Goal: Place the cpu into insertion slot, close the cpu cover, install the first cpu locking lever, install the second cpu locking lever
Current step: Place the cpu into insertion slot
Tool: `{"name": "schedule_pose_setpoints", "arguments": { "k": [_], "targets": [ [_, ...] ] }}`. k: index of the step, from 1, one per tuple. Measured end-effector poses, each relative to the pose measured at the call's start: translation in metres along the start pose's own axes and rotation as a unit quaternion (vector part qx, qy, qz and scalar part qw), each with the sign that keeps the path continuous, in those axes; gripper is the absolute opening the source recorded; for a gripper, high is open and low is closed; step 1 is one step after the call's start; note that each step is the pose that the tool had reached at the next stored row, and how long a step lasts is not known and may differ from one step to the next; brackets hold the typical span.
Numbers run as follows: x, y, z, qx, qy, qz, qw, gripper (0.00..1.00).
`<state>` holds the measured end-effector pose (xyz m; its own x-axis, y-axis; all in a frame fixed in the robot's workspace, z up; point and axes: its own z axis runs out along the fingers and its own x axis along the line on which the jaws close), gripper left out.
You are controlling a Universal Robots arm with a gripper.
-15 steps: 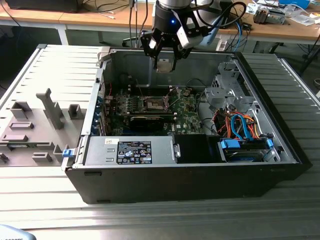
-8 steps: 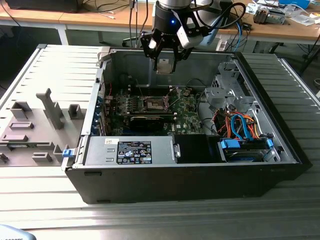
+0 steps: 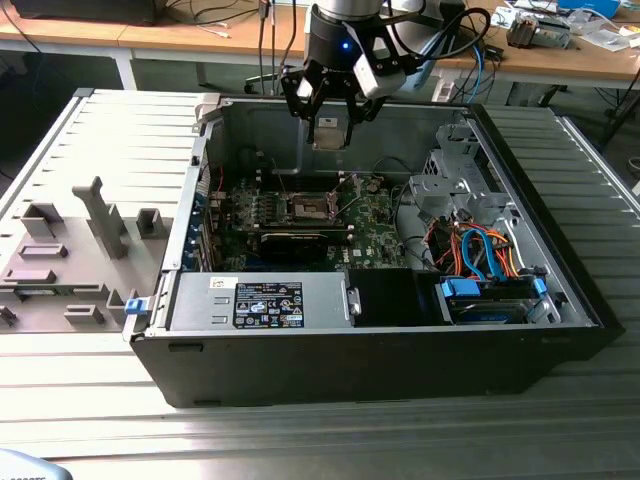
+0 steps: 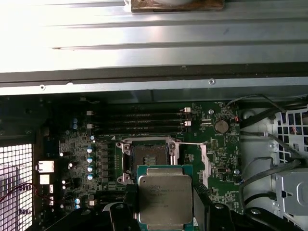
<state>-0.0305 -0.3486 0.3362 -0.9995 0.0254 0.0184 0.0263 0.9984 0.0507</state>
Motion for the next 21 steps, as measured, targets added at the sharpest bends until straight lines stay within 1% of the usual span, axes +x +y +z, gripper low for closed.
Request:
{"name": "schedule_pose_setpoints", "arguments": {
  "k": [10, 21],
  "targets": [
    [0.0000, 0.0000, 0.0002, 0.0001, -0.0001, 0.001, 1.00000, 0.55],
    [0.0001, 0.0000, 0.0006, -0.0002, -0.0013, 0.025, 0.99970, 0.55]
  ]
}}
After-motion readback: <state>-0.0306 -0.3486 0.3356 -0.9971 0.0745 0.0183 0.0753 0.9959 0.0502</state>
